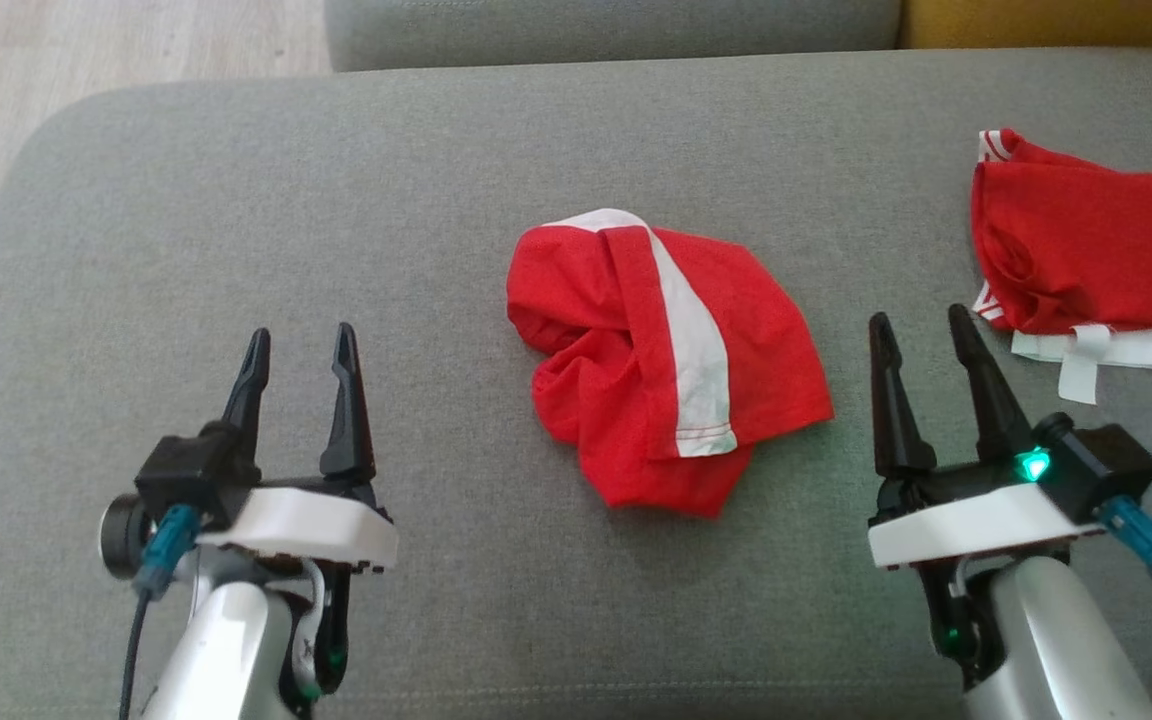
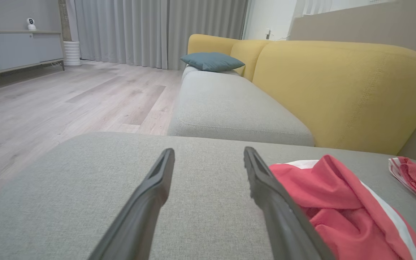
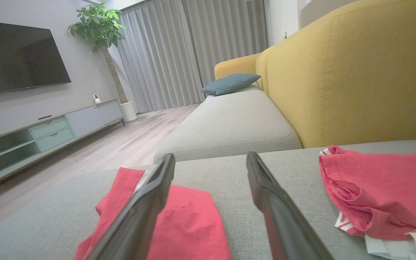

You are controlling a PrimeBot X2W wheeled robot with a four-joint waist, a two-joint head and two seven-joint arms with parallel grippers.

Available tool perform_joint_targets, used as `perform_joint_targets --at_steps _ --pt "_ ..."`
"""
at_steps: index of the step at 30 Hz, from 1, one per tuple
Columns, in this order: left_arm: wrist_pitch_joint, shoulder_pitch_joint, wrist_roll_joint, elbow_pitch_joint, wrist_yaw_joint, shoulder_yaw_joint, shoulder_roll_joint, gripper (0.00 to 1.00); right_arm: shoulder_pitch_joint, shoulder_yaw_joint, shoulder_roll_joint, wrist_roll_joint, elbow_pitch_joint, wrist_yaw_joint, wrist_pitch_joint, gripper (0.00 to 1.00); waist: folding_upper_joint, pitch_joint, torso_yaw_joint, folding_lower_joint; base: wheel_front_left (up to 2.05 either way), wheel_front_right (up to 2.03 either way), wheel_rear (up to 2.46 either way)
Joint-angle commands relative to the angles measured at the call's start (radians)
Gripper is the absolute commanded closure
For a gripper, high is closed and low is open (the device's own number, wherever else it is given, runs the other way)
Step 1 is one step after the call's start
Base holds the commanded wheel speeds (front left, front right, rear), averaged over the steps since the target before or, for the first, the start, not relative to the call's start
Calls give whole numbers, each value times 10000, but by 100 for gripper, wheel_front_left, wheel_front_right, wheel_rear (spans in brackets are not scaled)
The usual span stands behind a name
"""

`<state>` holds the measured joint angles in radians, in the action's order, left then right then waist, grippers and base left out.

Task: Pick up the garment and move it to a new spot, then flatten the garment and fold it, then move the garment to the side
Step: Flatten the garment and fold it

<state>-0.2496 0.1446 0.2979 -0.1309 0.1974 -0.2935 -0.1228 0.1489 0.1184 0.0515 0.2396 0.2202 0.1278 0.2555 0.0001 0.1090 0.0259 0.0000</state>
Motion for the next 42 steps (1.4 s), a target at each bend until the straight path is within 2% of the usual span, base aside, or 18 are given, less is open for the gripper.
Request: perform_joint_targets --at_steps 1,6,13,20,28,29,30,31,35,42 --pt "-122 372 -191 417 -125 524 11 0 128 311 -12 103 -245 29 62 0 -1 15 40 0 0 0 0" --pt "-122 273 -582 348 -700 956 397 0 200 1071 -13 203 177 29 -179 0 -1 134 186 0 0 0 0" --pt "-122 316 -851 91 -1131 1165 628 0 441 2101 -13 799 982 29 -875 0 -1 407 422 0 0 0 0" --pt "-122 416 -999 -207 -1327 956 710 0 941 2445 -13 923 1920 29 -972 0 -1 694 825 0 0 0 0" --pt "-122 458 -842 -265 -1255 783 723 0 1415 2520 -13 1000 2872 29 -795 0 -1 808 1148 0 0 0 0" --pt "-122 463 -828 -261 -1242 767 723 0 1466 2506 -13 996 3009 29 -797 7 -1 811 1171 0 0 0 0" --pt "-122 466 -817 -260 -1231 758 723 0 1522 2501 -13 981 3137 29 -792 72 -1 810 1189 0 0 0 0" --pt "-122 467 -810 -264 -1225 759 724 0 1577 2503 -13 946 3257 29 -781 100 -1 803 1202 0 0 0 0" --pt "-122 451 -799 -281 -1216 773 724 0 1763 2311 -13 781 3566 29 -686 100 -1 764 1204 0 0 0 0" --pt "-122 350 -729 -258 -1145 801 725 0 2410 1221 -12 -197 3917 29 -468 100 -1 571 1094 0 0 0 0"
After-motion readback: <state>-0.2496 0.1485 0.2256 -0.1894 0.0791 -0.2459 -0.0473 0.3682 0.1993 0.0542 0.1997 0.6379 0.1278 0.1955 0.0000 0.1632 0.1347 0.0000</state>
